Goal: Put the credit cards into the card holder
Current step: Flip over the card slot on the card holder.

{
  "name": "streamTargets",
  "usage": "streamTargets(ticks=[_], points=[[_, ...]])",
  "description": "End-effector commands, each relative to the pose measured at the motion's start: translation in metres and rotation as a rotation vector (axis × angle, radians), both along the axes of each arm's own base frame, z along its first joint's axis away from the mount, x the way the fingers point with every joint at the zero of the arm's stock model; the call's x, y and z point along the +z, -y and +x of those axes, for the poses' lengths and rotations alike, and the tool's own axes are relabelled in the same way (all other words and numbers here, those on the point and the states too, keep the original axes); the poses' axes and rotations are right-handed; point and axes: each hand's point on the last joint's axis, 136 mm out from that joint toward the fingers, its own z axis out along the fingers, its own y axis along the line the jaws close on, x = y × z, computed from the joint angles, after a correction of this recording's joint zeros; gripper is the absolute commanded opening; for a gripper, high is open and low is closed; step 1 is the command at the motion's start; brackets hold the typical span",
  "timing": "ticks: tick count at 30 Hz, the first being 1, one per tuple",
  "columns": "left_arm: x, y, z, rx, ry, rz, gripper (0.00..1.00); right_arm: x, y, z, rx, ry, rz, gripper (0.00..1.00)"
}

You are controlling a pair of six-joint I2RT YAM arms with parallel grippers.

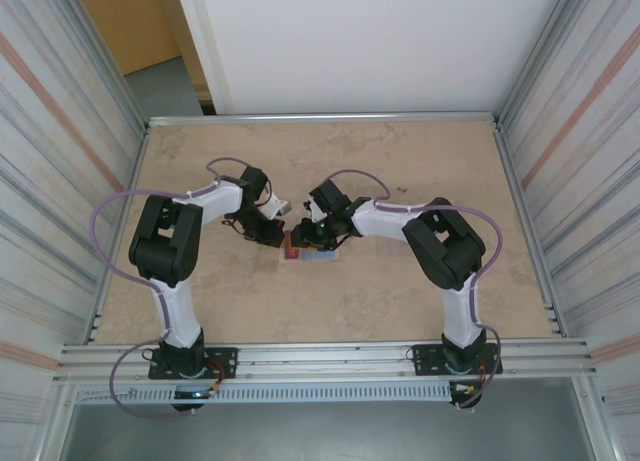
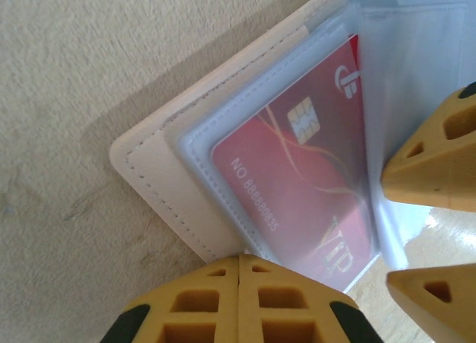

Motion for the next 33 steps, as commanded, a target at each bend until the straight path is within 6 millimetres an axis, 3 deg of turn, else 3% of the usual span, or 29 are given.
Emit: streamTargets(ticks=[1,5,11,16,28,29,33], points=[[0.012,0.008,-0.002,-0.019,0.01,-0.046,0.0,-0.011,-0.003,-0.003,0.001,-0.039,-0.002,0.39],[0.039,0.015,0.002,-0.014,0.043,-0.11,0.0,-0.009,-0.003,-0.003,0.001,-0.037,0.002,0.39],[0.067,0.031,0.005,-0.006,0.029,-0.211,0.0,0.015,-0.007,0.0,0.02,0.016,0.041,0.39],[0.064,0.047,0.006,-0.008,-0.081,-0.297,0.0,0.006,-0.005,0.0,0.022,0.003,0.045,0.39],[0.06,0.067,0.011,0.042,-0.286,-0.487,0.0,0.011,-0.007,0.002,0.03,0.037,0.138,0.36],[0.046,0.066,0.009,0.055,-0.319,-0.462,0.0,0.012,-0.006,0.003,0.027,0.036,0.141,0.37],[0.028,0.062,0.007,0.07,-0.35,-0.423,0.0,0.017,-0.007,0.004,0.038,0.052,0.168,0.37]])
